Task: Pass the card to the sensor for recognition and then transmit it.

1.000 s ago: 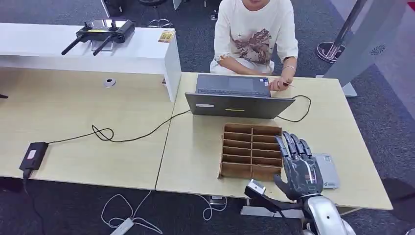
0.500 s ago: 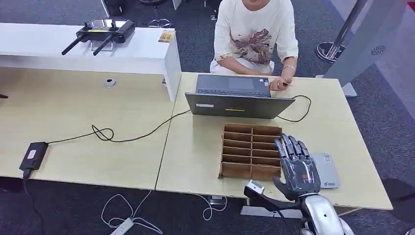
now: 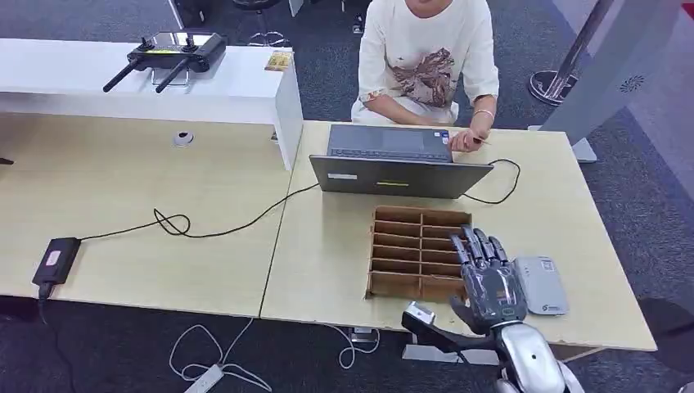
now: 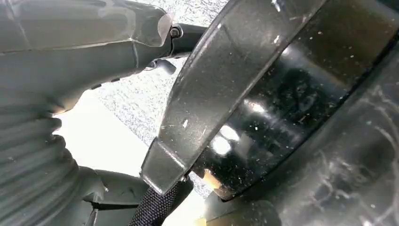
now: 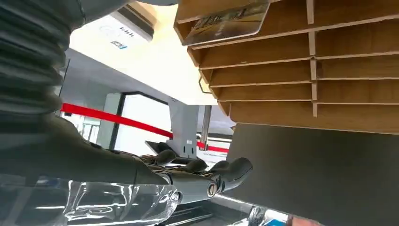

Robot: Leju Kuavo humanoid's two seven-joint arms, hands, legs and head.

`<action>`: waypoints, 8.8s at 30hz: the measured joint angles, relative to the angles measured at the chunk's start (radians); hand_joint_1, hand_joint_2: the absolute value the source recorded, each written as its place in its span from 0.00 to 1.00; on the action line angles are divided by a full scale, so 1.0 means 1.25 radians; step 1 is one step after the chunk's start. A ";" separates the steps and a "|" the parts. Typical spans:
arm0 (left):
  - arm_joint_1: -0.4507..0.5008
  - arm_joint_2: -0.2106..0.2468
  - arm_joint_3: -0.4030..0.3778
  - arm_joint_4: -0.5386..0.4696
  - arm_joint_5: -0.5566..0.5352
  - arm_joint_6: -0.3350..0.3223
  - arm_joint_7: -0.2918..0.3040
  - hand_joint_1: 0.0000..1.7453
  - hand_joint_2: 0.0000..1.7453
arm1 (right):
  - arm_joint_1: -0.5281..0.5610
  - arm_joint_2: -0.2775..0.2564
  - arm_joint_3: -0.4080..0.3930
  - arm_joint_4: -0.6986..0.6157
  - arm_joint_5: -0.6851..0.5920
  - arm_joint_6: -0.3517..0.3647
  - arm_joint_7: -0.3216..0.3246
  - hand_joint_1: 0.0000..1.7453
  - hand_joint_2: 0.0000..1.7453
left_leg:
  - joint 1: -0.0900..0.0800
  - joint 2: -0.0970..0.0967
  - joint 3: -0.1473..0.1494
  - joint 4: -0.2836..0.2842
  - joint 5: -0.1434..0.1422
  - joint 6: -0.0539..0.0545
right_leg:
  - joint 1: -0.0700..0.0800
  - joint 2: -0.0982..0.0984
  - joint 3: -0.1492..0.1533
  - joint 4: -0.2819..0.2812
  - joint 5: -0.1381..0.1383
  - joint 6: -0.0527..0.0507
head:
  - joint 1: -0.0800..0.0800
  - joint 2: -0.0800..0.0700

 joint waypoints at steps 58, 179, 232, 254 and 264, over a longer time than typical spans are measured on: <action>-0.001 0.001 -0.004 0.000 -0.008 -0.006 -0.005 0.00 1.00 | -0.025 0.026 -0.029 0.106 0.037 -0.070 0.008 0.09 1.00 | 0.000 0.000 0.000 0.000 0.000 0.000 | 0.000 0.000 0.000 0.000 0.000 0.000 | 0.000 0.000; -0.001 0.003 -0.020 0.000 -0.016 -0.012 -0.019 0.00 1.00 | -0.029 0.052 -0.016 0.135 0.041 -0.055 0.006 0.74 1.00 | 0.000 0.000 0.000 0.000 0.000 0.000 | 0.000 0.000 0.000 0.000 0.000 0.000 | 0.000 0.000; 0.001 0.006 -0.025 0.000 -0.008 -0.016 -0.029 0.00 1.00 | -0.009 0.046 -0.106 0.043 -0.187 -0.071 -0.116 1.00 1.00 | 0.000 0.000 0.000 0.000 0.000 0.000 | 0.000 0.000 -0.001 0.000 0.000 0.000 | 0.000 0.000; 0.002 0.006 -0.025 0.000 0.000 -0.015 -0.029 0.00 1.00 | 0.047 0.042 -0.189 -0.016 -0.483 0.040 -0.328 1.00 1.00 | 0.000 0.000 -0.001 0.000 0.000 0.000 | 0.000 0.000 -0.001 0.000 0.000 0.000 | 0.000 0.000; 0.002 0.006 -0.025 0.000 -0.001 -0.015 -0.030 0.00 1.00 | 0.019 0.042 -0.188 -0.029 -0.536 0.038 -0.398 1.00 1.00 | 0.000 0.000 -0.001 0.000 0.000 0.000 | 0.000 0.000 -0.001 0.000 0.000 0.000 | 0.000 0.000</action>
